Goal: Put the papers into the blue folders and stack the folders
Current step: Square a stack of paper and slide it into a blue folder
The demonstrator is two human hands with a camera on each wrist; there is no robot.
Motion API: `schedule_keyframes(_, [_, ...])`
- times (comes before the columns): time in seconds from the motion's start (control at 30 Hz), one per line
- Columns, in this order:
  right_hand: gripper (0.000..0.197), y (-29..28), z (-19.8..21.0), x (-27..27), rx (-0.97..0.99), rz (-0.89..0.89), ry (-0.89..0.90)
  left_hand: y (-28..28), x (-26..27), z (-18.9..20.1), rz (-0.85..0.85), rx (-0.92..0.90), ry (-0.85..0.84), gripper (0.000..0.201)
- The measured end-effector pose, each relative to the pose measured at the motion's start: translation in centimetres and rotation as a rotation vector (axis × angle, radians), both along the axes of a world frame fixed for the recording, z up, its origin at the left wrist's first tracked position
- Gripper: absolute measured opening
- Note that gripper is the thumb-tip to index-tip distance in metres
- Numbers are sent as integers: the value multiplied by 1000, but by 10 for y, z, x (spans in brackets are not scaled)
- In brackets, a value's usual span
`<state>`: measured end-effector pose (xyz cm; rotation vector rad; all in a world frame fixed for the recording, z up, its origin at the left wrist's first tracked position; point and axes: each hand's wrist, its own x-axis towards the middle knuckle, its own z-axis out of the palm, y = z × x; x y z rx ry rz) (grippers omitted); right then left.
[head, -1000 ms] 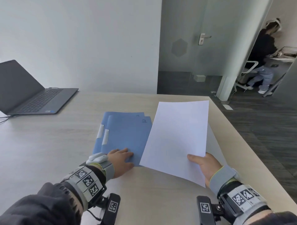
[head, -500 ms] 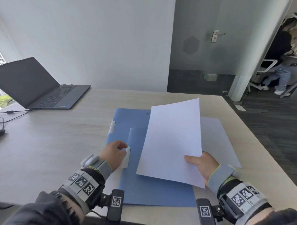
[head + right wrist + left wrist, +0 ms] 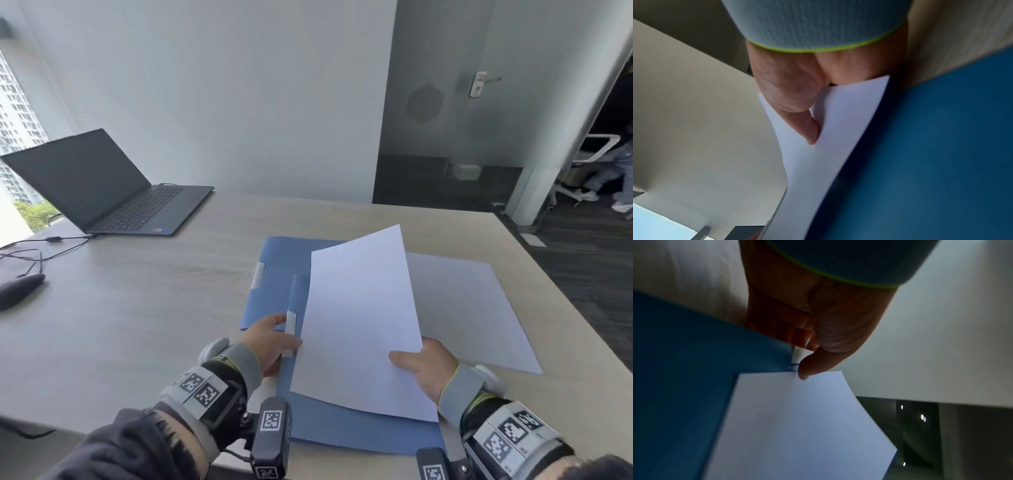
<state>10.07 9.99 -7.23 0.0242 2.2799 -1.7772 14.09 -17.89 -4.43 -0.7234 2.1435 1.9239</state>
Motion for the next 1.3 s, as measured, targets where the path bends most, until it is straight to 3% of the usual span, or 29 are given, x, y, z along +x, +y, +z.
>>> schedule_keyframes(0.17, [21,-1,-2,-1,54,15,26,-9,2,-3,-168,-210,-13,57])
schedule_keyframes(0.47, [16,1,-4,-2,79,18,15,-22,-4,5,-213,-254,-70,54])
schedule_keyframes(0.57, [15,0,-3,-1,89,16,16,-35,-8,9,-138,-291,-128,49])
schedule_keyframes(0.77, [11,-1,-3,-1,124,23,23,-62,-7,11,129,-96,-95,21])
schedule_keyframes(0.9, [14,-1,-2,2,105,27,22,-66,-11,14,285,-50,7,23])
schedule_keyframes(0.97, [15,0,-3,2,98,22,23,-66,-9,18,286,-128,45,33])
schedule_keyframes(1.13, [14,0,-2,-1,33,1,0,-43,11,21,-23,-794,207,43])
schedule_keyframes(1.2, [13,1,-1,-1,-24,-27,-15,-25,27,24,-198,-937,223,49])
schedule_keyframes(1.3, [13,4,4,0,-110,-79,-41,2,48,26,-452,-979,265,78])
